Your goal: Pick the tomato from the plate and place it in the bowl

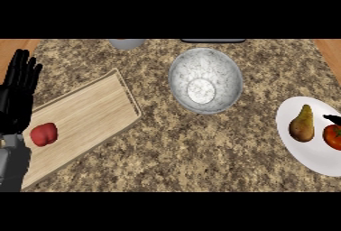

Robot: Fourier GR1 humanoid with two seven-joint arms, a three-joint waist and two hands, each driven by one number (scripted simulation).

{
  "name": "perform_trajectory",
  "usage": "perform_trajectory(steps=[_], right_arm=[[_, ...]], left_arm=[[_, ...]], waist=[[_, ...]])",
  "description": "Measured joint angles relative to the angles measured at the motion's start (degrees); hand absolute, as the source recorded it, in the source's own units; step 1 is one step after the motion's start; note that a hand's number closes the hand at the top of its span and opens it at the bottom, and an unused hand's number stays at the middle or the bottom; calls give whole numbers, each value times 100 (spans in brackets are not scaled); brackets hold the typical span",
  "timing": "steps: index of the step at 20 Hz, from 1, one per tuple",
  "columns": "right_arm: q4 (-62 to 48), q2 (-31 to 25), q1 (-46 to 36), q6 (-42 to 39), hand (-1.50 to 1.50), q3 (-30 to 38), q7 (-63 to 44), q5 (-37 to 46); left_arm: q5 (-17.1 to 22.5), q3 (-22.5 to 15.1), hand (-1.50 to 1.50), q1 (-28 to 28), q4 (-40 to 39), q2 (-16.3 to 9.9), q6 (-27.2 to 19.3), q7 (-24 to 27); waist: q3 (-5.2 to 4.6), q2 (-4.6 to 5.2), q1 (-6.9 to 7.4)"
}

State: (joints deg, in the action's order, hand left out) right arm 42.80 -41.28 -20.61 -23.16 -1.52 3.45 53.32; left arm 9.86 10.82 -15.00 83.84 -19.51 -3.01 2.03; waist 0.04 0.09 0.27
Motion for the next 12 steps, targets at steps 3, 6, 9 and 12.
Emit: perform_trajectory(steps=[3,6,9,12], right_arm=[[-148,75,0,193,150,12,101,158],[-166,20,-12,449,150,86,429,191],[-476,65,-91,838,150,139,725,322],[-555,52,-193,1008,150,154,940,419]], left_arm=[[-21,31,0,24,105,21,6,-69],[9,75,0,27,174,-8,55,-184],[-70,35,0,-42,96,74,33,-156],[-144,5,0,-74,74,178,-31,-110]], waist=[[-8,-6,2],[-8,-9,-1],[-13,-7,4],[-8,2,22]])
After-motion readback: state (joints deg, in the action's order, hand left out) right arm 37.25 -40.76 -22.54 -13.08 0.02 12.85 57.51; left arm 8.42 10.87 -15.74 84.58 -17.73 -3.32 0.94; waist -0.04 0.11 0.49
